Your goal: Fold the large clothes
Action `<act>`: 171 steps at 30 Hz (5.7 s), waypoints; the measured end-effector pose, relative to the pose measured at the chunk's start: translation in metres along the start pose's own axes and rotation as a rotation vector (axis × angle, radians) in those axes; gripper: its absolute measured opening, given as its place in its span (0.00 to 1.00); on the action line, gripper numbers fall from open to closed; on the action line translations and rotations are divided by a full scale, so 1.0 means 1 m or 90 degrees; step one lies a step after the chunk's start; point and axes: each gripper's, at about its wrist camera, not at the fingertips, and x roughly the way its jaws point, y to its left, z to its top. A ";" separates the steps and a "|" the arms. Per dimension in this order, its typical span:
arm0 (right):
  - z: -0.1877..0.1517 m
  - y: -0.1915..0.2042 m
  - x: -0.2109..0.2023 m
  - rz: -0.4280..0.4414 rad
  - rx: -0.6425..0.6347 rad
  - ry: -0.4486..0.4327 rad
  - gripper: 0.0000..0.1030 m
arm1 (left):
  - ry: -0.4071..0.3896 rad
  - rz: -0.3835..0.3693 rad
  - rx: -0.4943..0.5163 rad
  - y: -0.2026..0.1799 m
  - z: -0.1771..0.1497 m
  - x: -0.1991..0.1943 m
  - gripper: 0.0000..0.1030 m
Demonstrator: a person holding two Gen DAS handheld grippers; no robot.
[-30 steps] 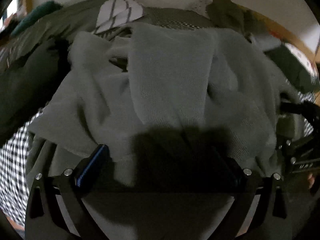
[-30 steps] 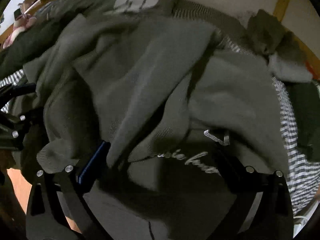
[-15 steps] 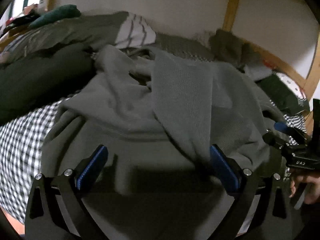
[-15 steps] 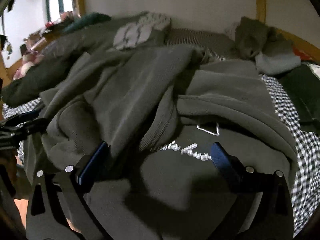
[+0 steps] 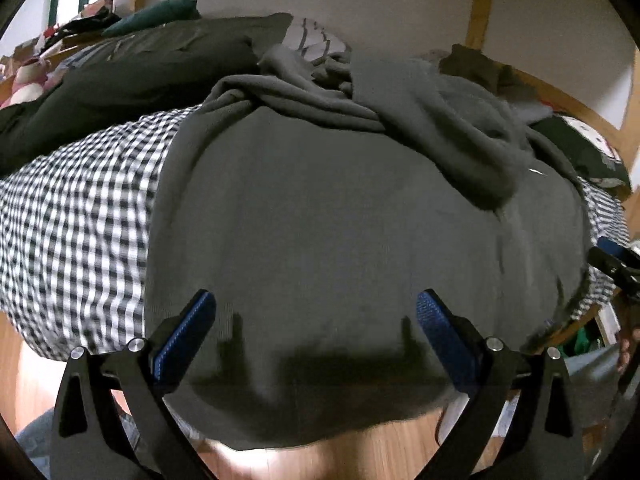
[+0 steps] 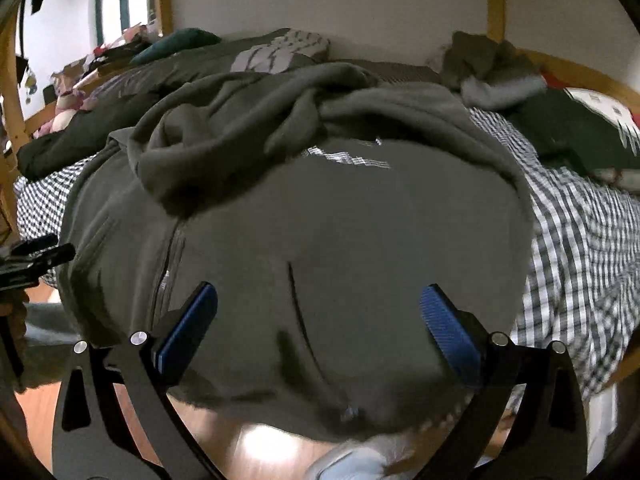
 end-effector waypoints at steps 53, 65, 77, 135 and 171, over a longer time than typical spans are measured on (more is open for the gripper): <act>-0.092 -0.112 0.006 0.003 0.231 -0.003 0.73 | 0.083 -0.224 -0.230 0.042 -0.031 0.025 0.15; -0.146 -0.102 0.075 0.147 0.290 0.128 0.76 | 0.070 -0.265 -0.246 0.055 -0.005 -0.017 0.15; -0.156 -0.102 0.109 0.303 0.400 0.187 0.26 | 0.108 -0.255 -0.243 0.071 -0.009 -0.012 0.15; -0.018 -0.170 -0.077 0.536 0.555 -0.022 0.15 | 0.049 -0.303 -0.350 0.075 0.037 -0.033 0.13; 0.392 -0.230 0.142 0.177 0.395 -0.031 0.97 | -0.025 -0.143 -0.250 0.102 0.390 0.126 0.94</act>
